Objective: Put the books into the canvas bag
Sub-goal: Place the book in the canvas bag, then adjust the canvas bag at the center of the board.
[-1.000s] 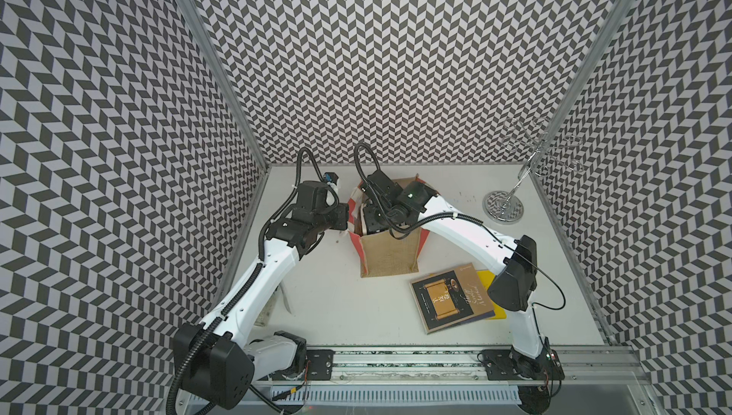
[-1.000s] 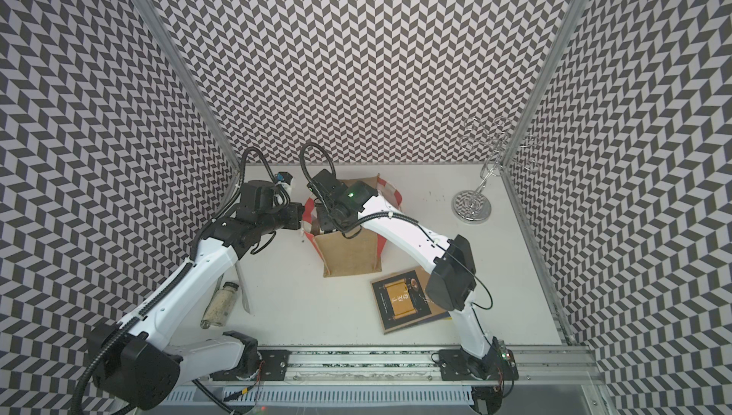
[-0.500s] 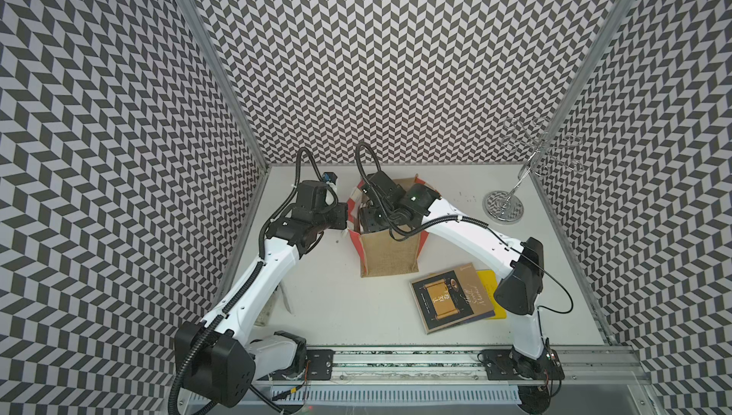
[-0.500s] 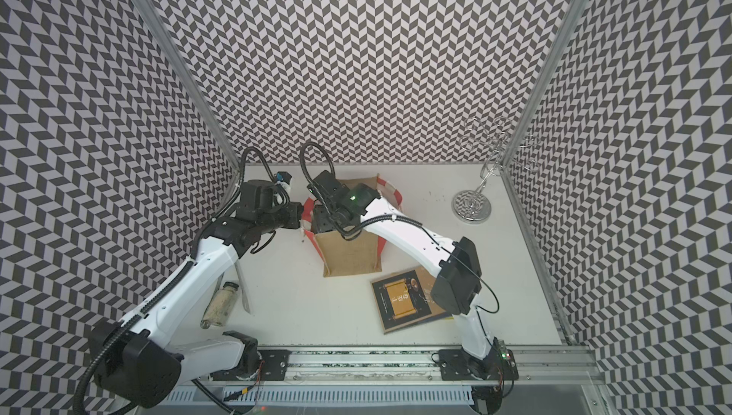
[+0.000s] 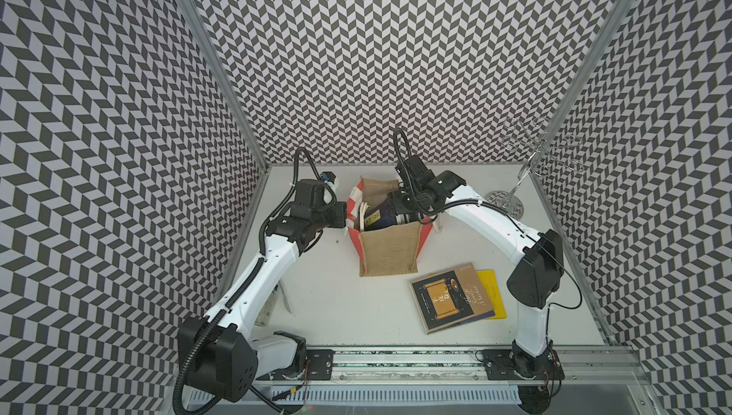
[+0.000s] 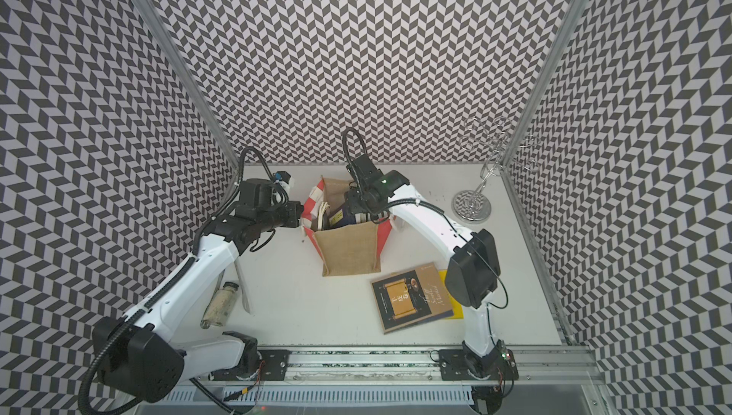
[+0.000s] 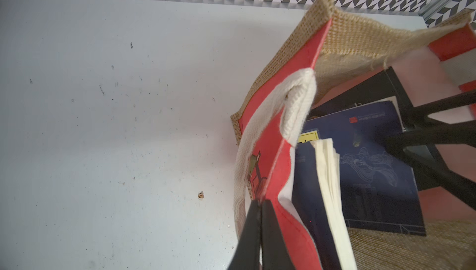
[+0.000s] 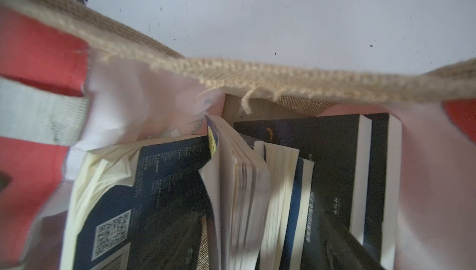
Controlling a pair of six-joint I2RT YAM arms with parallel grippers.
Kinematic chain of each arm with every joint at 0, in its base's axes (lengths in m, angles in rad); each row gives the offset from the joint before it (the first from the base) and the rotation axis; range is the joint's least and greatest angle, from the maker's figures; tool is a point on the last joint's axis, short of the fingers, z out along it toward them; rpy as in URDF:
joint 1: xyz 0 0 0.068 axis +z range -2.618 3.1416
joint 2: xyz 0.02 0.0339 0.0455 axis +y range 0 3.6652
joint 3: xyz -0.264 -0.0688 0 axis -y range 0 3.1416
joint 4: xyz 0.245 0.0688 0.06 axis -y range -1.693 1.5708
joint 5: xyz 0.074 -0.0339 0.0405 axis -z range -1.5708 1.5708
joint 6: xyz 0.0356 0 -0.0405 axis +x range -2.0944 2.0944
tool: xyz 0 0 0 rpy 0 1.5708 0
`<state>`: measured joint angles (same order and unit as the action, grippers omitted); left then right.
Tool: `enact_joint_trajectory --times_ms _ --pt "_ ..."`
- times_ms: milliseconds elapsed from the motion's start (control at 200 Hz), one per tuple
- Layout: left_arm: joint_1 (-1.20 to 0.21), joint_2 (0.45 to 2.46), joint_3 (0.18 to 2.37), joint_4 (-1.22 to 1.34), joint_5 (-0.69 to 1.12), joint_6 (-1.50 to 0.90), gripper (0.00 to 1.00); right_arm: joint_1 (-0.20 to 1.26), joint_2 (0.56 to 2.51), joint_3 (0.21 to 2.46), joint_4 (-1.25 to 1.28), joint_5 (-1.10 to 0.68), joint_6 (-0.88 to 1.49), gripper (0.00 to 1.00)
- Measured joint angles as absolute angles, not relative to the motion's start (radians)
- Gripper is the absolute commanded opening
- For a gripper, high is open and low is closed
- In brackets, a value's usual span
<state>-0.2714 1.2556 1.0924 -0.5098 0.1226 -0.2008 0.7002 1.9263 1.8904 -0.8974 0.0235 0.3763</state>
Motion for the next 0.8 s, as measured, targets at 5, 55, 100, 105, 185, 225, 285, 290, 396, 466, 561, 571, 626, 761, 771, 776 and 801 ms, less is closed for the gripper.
enact_joint_trajectory --times_ms 5,55,100,105,185,225,285,290,396,466,561,571,626,761,771,776,801 --pt "-0.271 1.256 1.092 -0.51 0.123 -0.201 0.0 0.7 1.922 1.887 -0.894 0.023 0.375 0.72" --pt "-0.271 1.257 1.092 -0.509 0.123 -0.201 0.0 0.696 1.891 1.863 -0.878 0.018 0.365 0.72" --pt "-0.271 1.258 1.092 -0.509 0.123 -0.202 0.0 0.69 1.853 1.837 -0.863 0.014 0.357 0.73" --pt "-0.271 1.258 1.092 -0.509 0.123 -0.202 0.0 0.689 1.847 1.832 -0.859 0.012 0.356 0.73" --pt "-0.27 1.261 1.095 -0.509 0.125 -0.203 0.0 0.676 1.771 1.781 -0.826 0.006 0.343 0.73" --pt "-0.27 1.264 1.098 -0.509 0.126 -0.204 0.0 0.665 1.732 1.761 -0.818 0.004 0.334 0.74" --pt "-0.27 1.264 1.102 -0.509 0.128 -0.205 0.0 0.651 1.688 1.742 -0.809 0.005 0.321 0.77" --pt "-0.27 1.264 1.103 -0.509 0.128 -0.205 0.0 0.651 1.685 1.74 -0.809 0.006 0.322 0.77" --pt "-0.27 1.264 1.113 -0.509 0.138 -0.21 0.0 0.623 1.619 1.705 -0.805 0.043 0.306 0.79" --pt "-0.27 1.264 1.116 -0.509 0.147 -0.212 0.0 0.594 1.58 1.666 -0.805 0.06 0.299 0.81" --pt "-0.27 1.265 1.121 -0.509 0.152 -0.215 0.0 0.528 1.548 1.601 -0.804 0.063 0.294 0.81" --pt "-0.27 1.265 1.121 -0.509 0.152 -0.215 0.0 0.522 1.547 1.597 -0.804 0.062 0.293 0.81" --pt "-0.271 1.265 1.125 -0.509 0.152 -0.217 0.0 0.484 1.549 1.566 -0.803 0.062 0.289 0.81" --pt "-0.271 1.265 1.126 -0.509 0.152 -0.22 0.0 0.429 1.586 1.523 -0.805 0.05 0.275 0.77" --pt "-0.271 1.265 1.126 -0.509 0.152 -0.22 0.0 0.429 1.589 1.522 -0.805 0.048 0.274 0.75" --pt "-0.271 1.265 1.126 -0.509 0.152 -0.22 0.0 0.429 1.59 1.521 -0.805 0.047 0.274 0.75" --pt "-0.272 1.265 1.126 -0.509 0.152 -0.221 0.0 0.428 1.603 1.52 -0.804 0.04 0.27 0.7"
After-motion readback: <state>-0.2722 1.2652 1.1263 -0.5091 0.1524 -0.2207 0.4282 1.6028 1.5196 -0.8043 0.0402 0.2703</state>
